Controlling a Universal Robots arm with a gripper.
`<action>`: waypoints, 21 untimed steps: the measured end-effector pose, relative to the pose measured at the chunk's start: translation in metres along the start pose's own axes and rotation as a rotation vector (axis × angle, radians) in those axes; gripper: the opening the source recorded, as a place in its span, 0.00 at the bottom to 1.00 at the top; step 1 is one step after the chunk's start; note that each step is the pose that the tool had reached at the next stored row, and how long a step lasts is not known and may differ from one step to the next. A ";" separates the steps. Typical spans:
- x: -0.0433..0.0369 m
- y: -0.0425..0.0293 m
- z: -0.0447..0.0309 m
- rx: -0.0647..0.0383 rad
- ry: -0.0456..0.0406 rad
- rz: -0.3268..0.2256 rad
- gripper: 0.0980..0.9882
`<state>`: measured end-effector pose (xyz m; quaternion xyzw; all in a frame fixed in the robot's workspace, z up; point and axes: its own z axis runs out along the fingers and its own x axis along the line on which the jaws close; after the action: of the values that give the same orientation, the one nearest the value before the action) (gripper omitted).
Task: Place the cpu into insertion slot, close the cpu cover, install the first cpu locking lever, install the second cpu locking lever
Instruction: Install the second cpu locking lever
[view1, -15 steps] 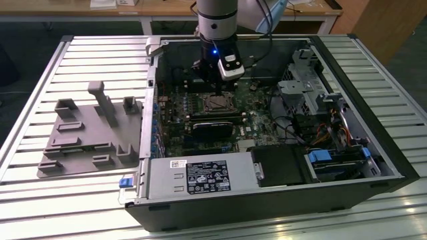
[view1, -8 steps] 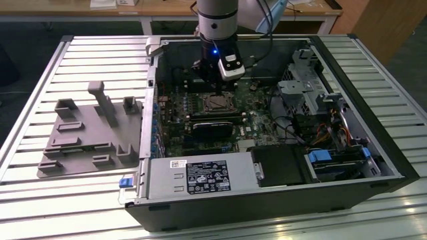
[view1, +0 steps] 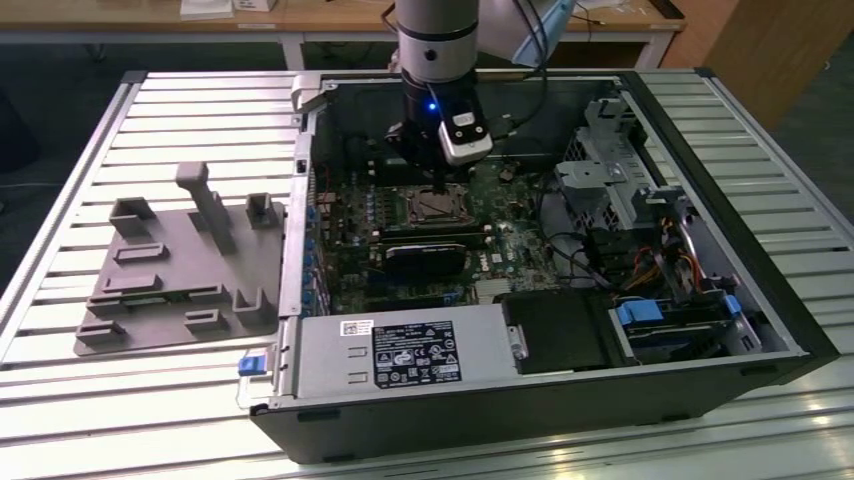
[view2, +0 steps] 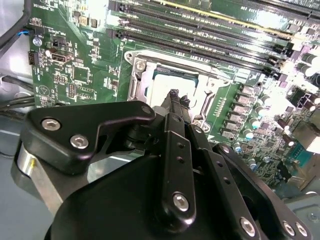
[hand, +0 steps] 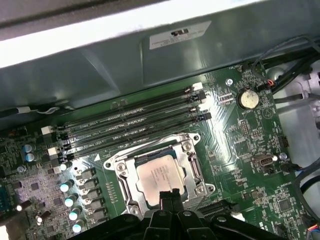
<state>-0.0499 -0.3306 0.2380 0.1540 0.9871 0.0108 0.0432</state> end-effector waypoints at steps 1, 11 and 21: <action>-0.0004 -0.0007 0.0000 0.000 0.0000 0.000 0.00; -0.0048 -0.0094 -0.0003 0.000 0.0001 0.000 0.00; -0.0104 -0.0204 -0.0002 0.000 0.0001 0.000 0.00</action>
<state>-0.0462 -0.3532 0.2383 0.1540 0.9871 0.0108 0.0431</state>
